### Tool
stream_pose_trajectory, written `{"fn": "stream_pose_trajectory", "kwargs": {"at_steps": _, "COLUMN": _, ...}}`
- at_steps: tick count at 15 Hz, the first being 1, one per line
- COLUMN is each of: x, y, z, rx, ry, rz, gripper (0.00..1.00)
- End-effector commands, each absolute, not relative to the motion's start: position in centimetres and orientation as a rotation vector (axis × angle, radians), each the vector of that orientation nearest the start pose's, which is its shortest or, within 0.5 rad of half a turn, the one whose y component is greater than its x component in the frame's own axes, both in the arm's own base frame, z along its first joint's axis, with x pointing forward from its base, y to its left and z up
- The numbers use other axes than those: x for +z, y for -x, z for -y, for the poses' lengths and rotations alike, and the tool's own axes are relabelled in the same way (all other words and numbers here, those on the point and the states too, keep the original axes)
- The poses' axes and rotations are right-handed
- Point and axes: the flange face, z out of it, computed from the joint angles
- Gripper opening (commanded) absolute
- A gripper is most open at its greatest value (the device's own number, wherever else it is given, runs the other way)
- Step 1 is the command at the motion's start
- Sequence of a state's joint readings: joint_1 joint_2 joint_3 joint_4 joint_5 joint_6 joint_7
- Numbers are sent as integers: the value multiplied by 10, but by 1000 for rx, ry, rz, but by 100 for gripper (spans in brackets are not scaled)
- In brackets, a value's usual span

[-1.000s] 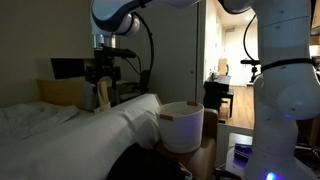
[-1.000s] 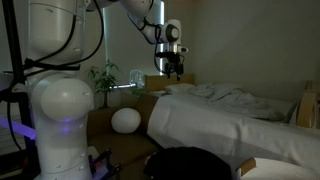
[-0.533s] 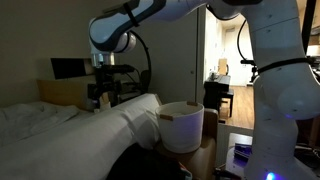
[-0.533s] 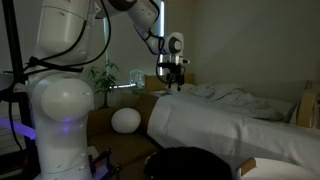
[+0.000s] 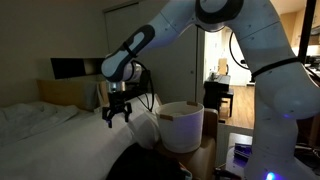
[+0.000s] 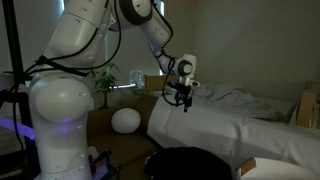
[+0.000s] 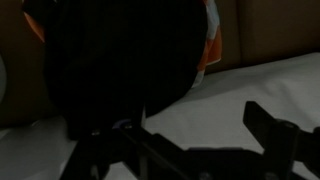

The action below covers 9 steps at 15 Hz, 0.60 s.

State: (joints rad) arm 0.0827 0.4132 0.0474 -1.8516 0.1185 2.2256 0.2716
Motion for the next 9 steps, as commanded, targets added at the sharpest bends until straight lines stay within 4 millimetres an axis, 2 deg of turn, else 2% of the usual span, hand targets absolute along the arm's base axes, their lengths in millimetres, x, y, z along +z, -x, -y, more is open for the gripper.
{"fn": "stream_pose_trajectory", "kwargs": {"at_steps": 1, "x": 249, "y": -639, "z": -73, "rx": 27, "ry": 2970, "rz": -407, "gripper": 100}}
{"fn": "stream_pose_trajectory", "kwargs": {"at_steps": 5, "x": 201, "y": -655, "z": -67, "rx": -100, "ry": 2862, "rz": -679, "gripper": 100}}
{"fn": "stream_pose_trajectory", "kwargs": {"at_steps": 7, "x": 175, "y": -653, "z": -62, "rx": -94, "ry": 2809, "rz": -825, "gripper": 100}}
{"fn": "stream_pose_trajectory", "kwargs": {"at_steps": 9, "x": 149, "y": -642, "z": -53, "rx": -63, "ry": 2753, "rz": -965, "gripper": 100}}
